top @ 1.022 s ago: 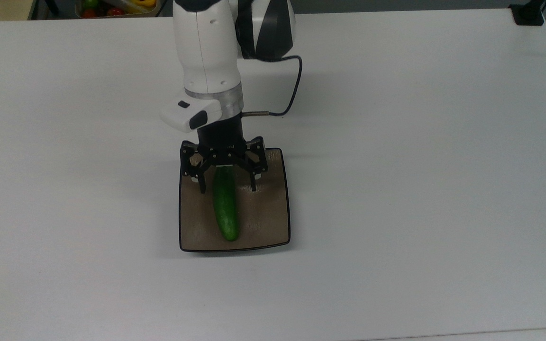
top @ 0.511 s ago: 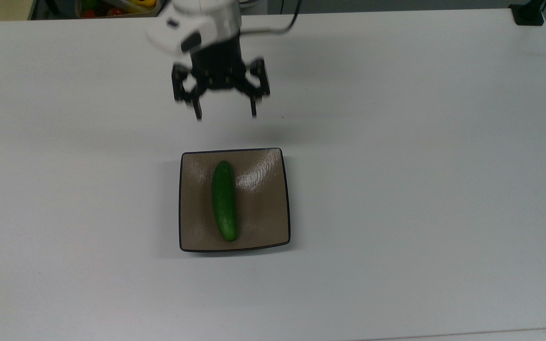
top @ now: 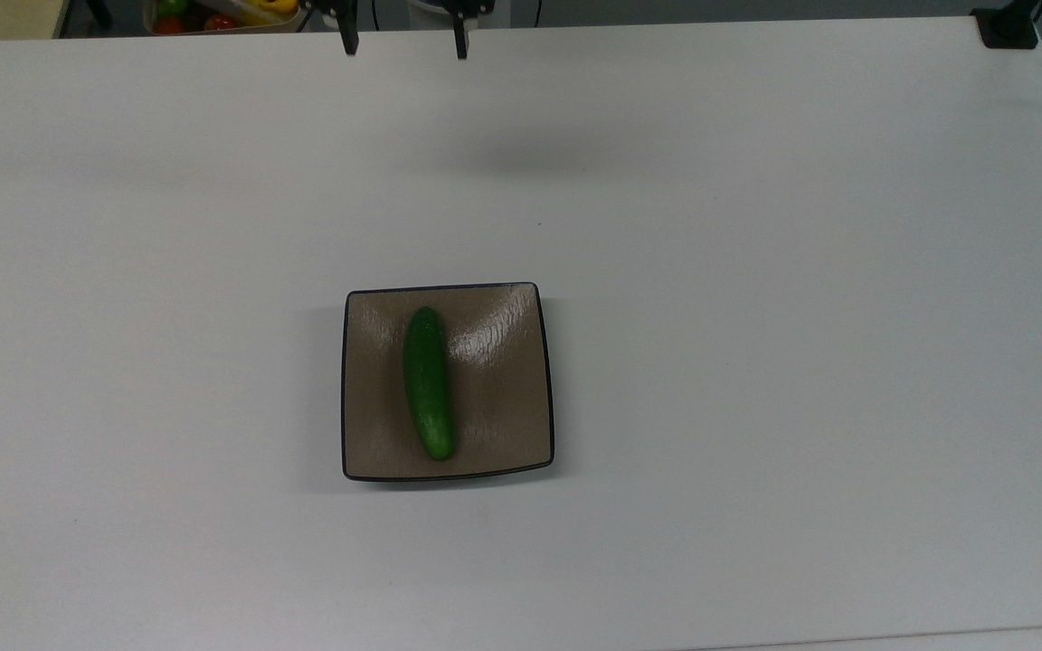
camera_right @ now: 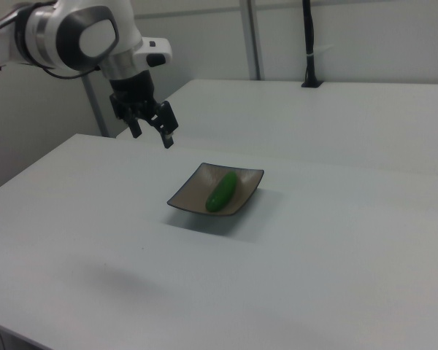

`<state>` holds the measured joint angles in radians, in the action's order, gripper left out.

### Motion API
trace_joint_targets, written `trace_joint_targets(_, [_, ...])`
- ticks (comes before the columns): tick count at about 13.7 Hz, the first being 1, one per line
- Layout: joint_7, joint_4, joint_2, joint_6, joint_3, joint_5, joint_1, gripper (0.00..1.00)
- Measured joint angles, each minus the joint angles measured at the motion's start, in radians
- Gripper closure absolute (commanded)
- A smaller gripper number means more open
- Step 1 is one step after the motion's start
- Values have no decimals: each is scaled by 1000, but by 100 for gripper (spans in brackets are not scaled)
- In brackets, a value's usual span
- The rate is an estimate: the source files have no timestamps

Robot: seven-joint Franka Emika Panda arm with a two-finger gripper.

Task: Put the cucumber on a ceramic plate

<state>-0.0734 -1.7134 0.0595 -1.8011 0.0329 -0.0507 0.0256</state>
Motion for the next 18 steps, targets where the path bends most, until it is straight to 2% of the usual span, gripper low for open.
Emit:
trace_joint_targets(3, [-13,0,40,106,-16,0,11,0])
trace_joint_targets(6, [-16,-1,61,156,-47,0,55,0])
trace_joint_targets(12, [-13,-9,57,158,-53,0,88,0])
trace_joint_targets(14, [28,-11,46,149,-55,0,89,0])
trace_joint_targets(18, [98,-12,14,43,-65,0,87,0])
